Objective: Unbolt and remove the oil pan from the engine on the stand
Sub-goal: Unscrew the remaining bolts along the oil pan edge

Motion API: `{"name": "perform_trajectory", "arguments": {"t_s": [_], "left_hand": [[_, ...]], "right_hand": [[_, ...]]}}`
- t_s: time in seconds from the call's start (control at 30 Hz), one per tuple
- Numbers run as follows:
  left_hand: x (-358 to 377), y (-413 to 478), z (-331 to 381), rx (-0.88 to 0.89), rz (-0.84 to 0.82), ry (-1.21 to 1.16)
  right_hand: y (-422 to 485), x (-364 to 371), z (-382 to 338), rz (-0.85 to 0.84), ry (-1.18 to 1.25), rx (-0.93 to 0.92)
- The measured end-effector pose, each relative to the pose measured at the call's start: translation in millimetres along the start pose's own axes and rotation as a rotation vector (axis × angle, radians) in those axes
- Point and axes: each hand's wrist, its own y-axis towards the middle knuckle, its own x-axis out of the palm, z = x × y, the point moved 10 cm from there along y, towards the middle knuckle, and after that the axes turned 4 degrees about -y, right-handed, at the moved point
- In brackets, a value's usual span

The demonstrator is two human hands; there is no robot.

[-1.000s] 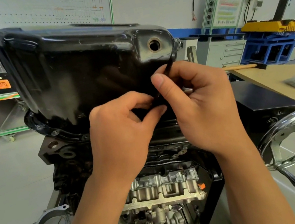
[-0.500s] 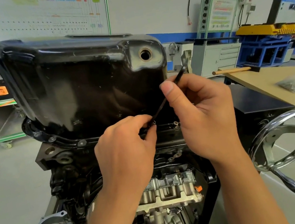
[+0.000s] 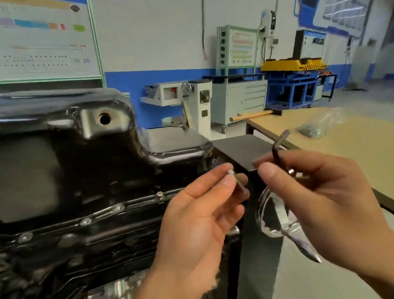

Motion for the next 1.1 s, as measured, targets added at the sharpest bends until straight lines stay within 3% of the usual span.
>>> {"name": "perform_trajectory", "arguments": {"t_s": [0.17,0.37,0.57,0.7,0.8,0.97,1.1], "left_hand": [[101,2,-91,-0.128,-0.168,0.155],[191,17,-233,-0.382,-0.158,0.27],[235,57,-329,-0.36,-0.08,0.511],[238,93,-346,-0.151,-0.092,0.884],[237,115,-353,-0.083,-0.098,1.052],[230,138,-367,-0.267,-0.048,1.044],[218,136,-368,-0.352,-0.009,0.905]], "right_hand": [[-38,-104,-1,0.058,-0.462,0.075],[-106,-257,47,0.092,-0.876,0.458],[-162,-349,139,0.138,-0.922,0.79],[-166,-375,183,0.047,-1.113,0.832],[-169,-386,207,0.1,-1.142,0.845],[-159,-391,228,0.139,-1.151,0.827],[-161,-394,231,0.181,-1.143,0.839]]}}
